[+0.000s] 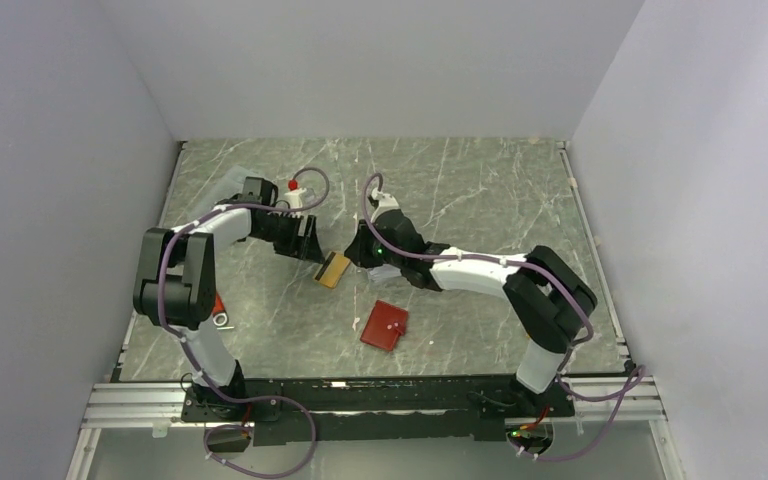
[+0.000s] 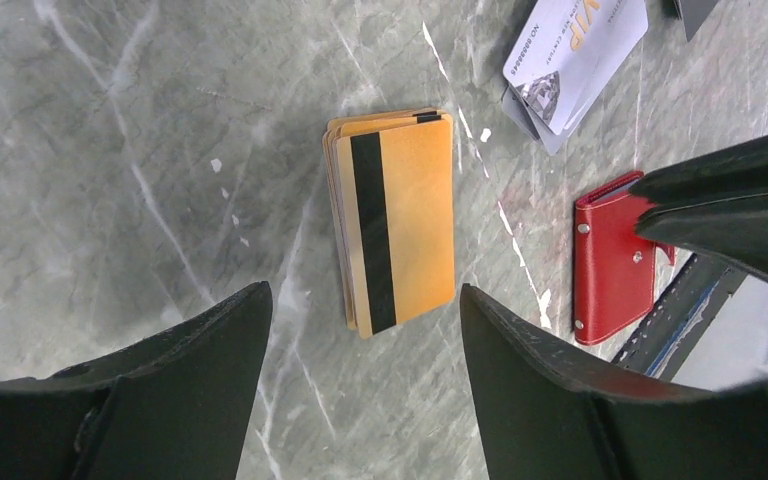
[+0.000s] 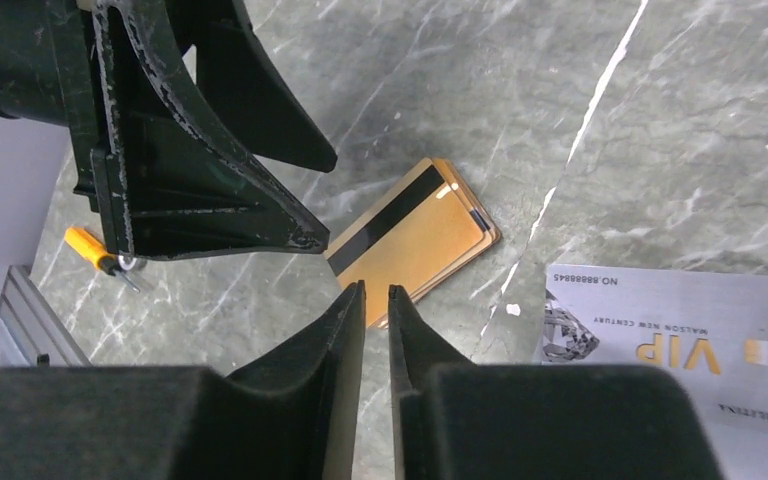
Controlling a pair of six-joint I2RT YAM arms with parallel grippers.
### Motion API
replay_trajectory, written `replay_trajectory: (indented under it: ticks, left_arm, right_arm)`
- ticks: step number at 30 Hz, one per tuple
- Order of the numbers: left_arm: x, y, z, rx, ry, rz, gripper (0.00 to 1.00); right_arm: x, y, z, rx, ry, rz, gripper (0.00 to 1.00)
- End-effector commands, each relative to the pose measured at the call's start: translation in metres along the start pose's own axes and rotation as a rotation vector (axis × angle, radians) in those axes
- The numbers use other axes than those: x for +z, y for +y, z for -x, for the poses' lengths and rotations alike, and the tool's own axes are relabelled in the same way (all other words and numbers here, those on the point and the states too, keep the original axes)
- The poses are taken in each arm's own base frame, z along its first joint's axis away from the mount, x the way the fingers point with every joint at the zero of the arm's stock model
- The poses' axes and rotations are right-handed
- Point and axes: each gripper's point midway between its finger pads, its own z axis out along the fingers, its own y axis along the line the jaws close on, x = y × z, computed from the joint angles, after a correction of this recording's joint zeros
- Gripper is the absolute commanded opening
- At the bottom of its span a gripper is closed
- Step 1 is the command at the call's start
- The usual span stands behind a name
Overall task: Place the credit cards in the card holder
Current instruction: Pick up the credit card from the center of the board.
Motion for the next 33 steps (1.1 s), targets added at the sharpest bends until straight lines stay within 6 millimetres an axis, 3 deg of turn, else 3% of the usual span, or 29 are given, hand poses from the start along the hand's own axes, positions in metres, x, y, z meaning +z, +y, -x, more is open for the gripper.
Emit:
replay_trajectory:
  ticks: [1,4,14,27,33]
  left_arm:
    - [0.009,-0.004,0.007,0.032,-0.033,-0.061,0.73]
    - [0.011,-0.003,0.007,0.030,-0.040,-0.068,0.70]
    - [0.019,0.002,-0.004,0.000,-0.022,-0.084,0.65]
    - [0.019,0.006,-0.009,-0.024,-0.015,-0.060,0.60]
    - [0.022,0.009,-0.011,-0.039,0.010,-0.049,0.59]
  right_arm:
    - [0.012,0.013,-0.010,0.032,0.012,0.063,0.13]
    - [0.019,0.011,-0.019,0.043,0.037,0.064,0.07]
    - [0.030,0.011,-0.034,0.045,0.073,0.078,0.05]
    - [0.045,0.005,-0.045,0.046,0.100,0.068,0.02]
    - [0.046,0.005,-0.039,0.050,0.086,0.066,0.01]
